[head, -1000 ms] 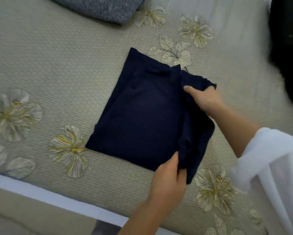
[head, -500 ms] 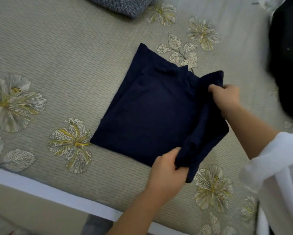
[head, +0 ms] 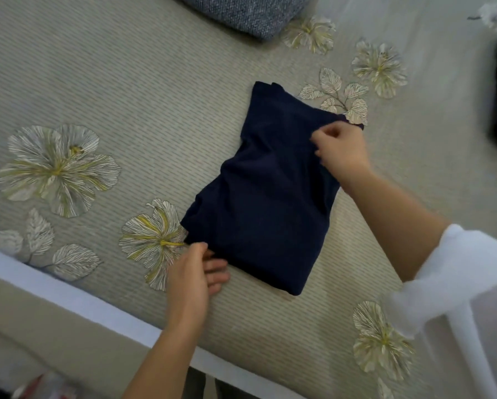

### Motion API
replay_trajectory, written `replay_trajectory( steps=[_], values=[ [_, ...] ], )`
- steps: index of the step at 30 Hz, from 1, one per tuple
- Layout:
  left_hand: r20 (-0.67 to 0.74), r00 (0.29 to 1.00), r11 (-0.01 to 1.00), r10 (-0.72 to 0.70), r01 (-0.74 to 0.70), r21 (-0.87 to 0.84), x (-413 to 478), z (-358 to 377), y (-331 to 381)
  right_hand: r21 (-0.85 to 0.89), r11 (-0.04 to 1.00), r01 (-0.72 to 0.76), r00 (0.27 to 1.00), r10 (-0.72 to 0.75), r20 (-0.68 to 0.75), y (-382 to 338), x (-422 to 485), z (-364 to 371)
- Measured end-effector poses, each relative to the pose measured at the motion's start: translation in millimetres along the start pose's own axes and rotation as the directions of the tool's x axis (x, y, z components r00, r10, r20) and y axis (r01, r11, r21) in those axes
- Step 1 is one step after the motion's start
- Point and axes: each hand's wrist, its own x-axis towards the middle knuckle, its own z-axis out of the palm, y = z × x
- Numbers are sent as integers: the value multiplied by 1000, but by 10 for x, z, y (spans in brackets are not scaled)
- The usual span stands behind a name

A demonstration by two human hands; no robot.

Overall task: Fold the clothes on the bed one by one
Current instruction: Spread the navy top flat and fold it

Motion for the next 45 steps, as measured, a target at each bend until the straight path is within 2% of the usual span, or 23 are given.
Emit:
replay_trajectory(
  steps=[3, 5, 6, 8, 14, 17, 19, 20, 22, 23, 24, 27, 29, 32, 34, 36, 38, 40, 42, 45],
  values=[
    [50, 992, 984, -119, 111, 138, -17, 26, -119, -32, 996, -82, 982, 75, -174, 393, -109, -79],
    [85, 993, 989, -87, 75, 128, -48, 91, -146, 55, 966, -255, 949, 260, -177, 586, -172, -110],
    [111, 993, 995, -43, 32, 99, -68, 142, -146, 87, 945, -316, 938, 325, -119, 659, -194, -115],
    [147, 985, 987, 96, -113, 112, -127, 259, -116, 96, 940, -328, 944, 330, -4, 738, -214, -111],
    [43, 908, 890, 417, -418, 181, -196, 463, 72, 142, 952, -270, 954, 285, -96, 823, -344, -371],
    [52, 875, 846, 481, -479, 233, -177, 411, 206, 118, 911, -395, 918, 397, 11, 966, -651, -653],
    [62, 858, 808, 509, -501, 310, -129, 326, 242, -9, 842, -540, 821, 529, 214, 1119, -940, -827],
    [69, 858, 786, 509, -496, 368, -97, 271, 240, -145, 797, -586, 727, 596, 341, 1189, -1099, -887],
    [66, 881, 758, 468, -439, 482, -41, 150, 196, -392, 742, -545, 540, 667, 512, 1295, -1375, -955],
    [50, 893, 749, 448, -405, 525, -16, 93, 162, -438, 745, -504, 523, 666, 532, 1341, -1455, -958],
    [29, 896, 733, 444, -382, 562, -2, 47, 130, -422, 769, -480, 571, 639, 516, 1379, -1483, -943],
    [-1, 824, 609, 567, -418, 674, 6, 8, 104, -160, 905, -394, 863, 424, 275, 1434, -1315, -848],
    [26, 742, 503, 669, -479, 719, 11, 71, 172, -32, 961, -274, 957, 276, 91, 1378, -1093, -760],
    [104, 656, 352, 748, -524, 776, 90, 232, 309, -42, 995, -90, 995, 88, -48, 1307, -784, -622],
    [125, 673, 303, 729, -480, 823, 175, 335, 398, -138, 990, -34, 998, 27, -56, 1282, -648, -549],
    [120, 709, 310, 695, -446, 840, 262, 394, 474, -266, 963, -32, 999, 28, -20, 1284, -563, -499],
    [150, 684, 287, 714, -481, 828, 324, 395, 523, -390, 921, -3, 1000, -2, -11, 1309, -535, -491],
    [146, 628, 330, 765, -576, 748, 332, 356, 543, -432, 901, 33, 998, -53, -34, 1329, -509, -521],
    [86, 600, 411, 795, -638, 651, 316, 305, 546, -393, 919, 26, 997, -54, -60, 1352, -472, -548],
    [0, 651, 517, 759, -603, 607, 335, 269, 501, -258, 964, -68, 997, 54, -64, 1375, -419, -552]
  ],
)
